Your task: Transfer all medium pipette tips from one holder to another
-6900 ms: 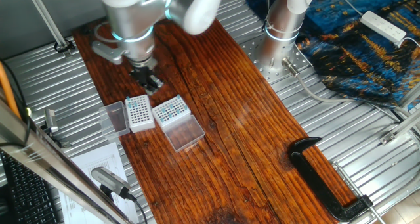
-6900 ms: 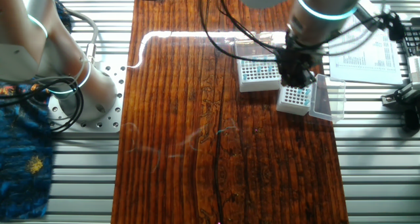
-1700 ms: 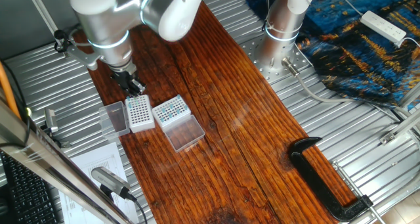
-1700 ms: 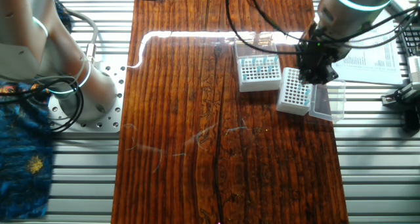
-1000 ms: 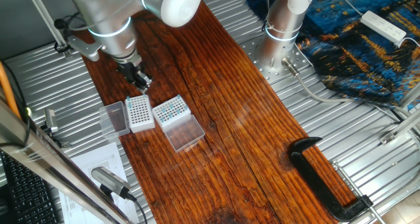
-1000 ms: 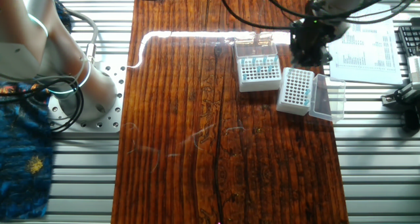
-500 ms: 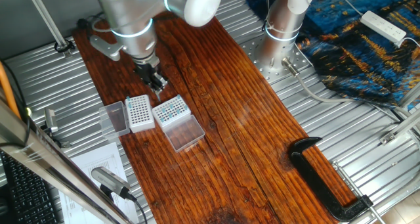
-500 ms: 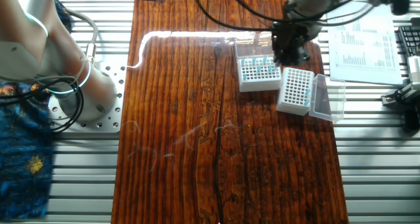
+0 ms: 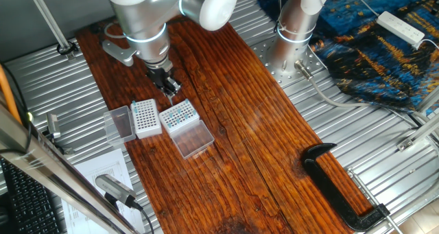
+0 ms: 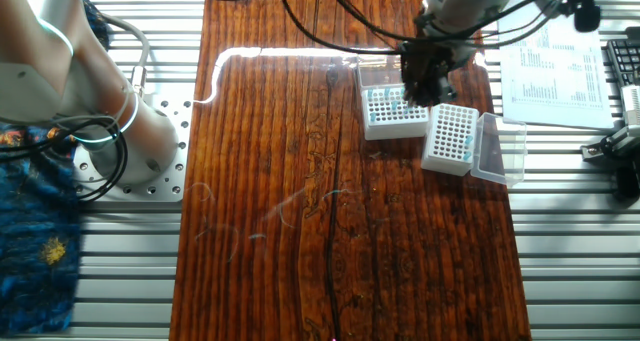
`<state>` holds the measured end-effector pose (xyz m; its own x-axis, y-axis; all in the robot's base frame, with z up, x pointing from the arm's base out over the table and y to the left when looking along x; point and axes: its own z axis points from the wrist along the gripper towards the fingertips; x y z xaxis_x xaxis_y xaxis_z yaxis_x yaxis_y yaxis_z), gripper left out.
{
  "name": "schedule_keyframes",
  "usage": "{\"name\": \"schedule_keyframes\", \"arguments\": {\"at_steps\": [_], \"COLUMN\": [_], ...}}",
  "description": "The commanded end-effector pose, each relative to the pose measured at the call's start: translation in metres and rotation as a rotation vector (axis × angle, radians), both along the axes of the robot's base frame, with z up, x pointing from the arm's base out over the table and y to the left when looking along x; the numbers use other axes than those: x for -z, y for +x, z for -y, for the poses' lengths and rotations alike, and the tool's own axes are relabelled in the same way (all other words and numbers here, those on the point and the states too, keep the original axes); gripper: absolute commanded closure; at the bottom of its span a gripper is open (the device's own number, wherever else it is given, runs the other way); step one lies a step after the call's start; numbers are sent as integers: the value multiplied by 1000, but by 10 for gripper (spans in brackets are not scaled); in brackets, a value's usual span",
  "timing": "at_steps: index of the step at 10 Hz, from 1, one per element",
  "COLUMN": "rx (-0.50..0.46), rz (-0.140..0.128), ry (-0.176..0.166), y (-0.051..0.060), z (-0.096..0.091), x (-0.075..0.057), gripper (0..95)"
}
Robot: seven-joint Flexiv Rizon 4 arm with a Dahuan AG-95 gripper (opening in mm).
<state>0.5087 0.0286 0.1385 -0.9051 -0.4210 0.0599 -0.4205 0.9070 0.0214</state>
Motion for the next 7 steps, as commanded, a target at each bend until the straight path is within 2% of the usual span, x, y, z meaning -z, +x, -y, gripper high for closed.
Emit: {"name": "schedule_keyframes", "arguments": {"at_steps": [1, 7], "rx": [3, 16], "rz": [-2, -9], "ry": [11, 6], "y": [-3, -12], "z": [-1, -9], "x": [4, 5], "gripper": [950, 950]}}
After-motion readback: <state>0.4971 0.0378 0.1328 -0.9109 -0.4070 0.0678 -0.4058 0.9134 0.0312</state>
